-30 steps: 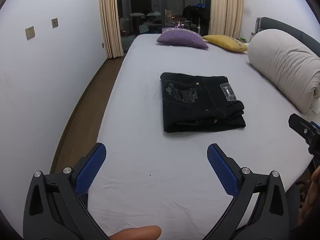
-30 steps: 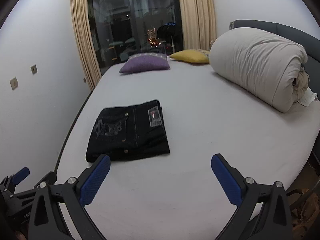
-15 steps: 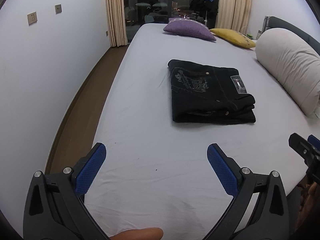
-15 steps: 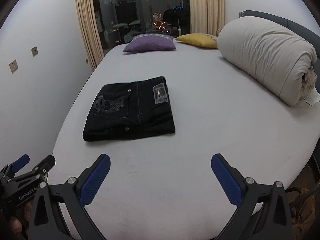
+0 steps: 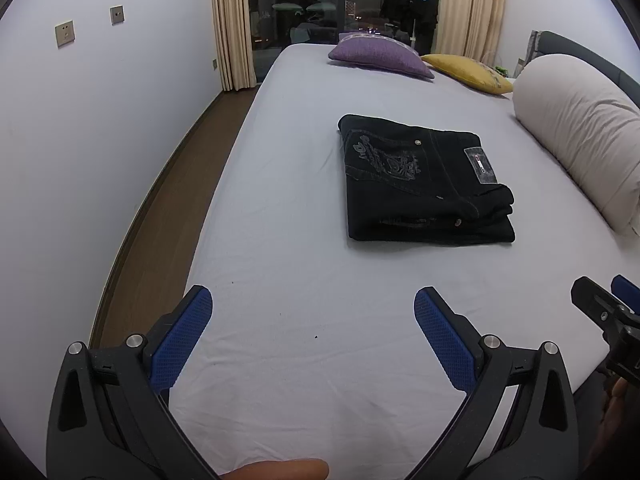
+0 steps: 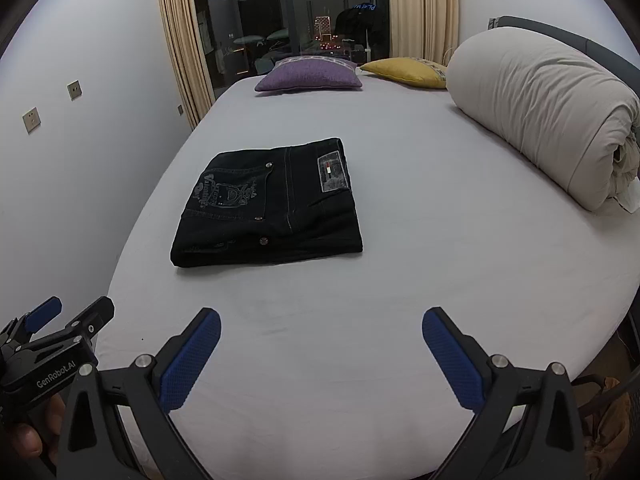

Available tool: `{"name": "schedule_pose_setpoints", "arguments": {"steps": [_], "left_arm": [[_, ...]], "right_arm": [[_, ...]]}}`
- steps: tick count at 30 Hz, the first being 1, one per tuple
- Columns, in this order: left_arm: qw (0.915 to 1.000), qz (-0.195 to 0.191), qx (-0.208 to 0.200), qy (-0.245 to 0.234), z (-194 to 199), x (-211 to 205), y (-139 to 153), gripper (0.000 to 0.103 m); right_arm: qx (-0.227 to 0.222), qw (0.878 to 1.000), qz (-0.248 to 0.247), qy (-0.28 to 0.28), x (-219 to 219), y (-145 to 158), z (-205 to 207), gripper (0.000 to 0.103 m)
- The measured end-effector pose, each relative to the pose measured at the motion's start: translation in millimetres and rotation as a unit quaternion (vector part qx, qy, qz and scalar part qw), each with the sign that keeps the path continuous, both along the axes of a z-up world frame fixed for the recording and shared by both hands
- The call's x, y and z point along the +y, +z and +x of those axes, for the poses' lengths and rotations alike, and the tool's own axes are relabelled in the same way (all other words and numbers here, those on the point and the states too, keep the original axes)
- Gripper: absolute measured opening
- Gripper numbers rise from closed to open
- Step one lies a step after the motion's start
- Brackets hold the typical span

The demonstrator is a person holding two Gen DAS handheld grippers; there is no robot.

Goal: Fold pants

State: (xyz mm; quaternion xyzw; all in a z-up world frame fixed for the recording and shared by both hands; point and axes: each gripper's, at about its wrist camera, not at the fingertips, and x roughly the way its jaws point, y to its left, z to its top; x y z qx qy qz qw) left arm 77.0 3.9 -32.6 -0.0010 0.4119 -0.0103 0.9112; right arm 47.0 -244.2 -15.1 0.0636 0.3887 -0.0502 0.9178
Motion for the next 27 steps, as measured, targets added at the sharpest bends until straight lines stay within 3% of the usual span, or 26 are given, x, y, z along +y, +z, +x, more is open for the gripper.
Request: {"name": "schedule_pose_setpoints", "arguments": {"steps": [27], "left_arm": [[0.9999,0.009,0.007,-0.009,0.2,-3.4,-8.8,0.103]], "right_arm": [[0.002,1.000,0.003,-0.007,-2.0,-3.8,0.6,0.103]]}}
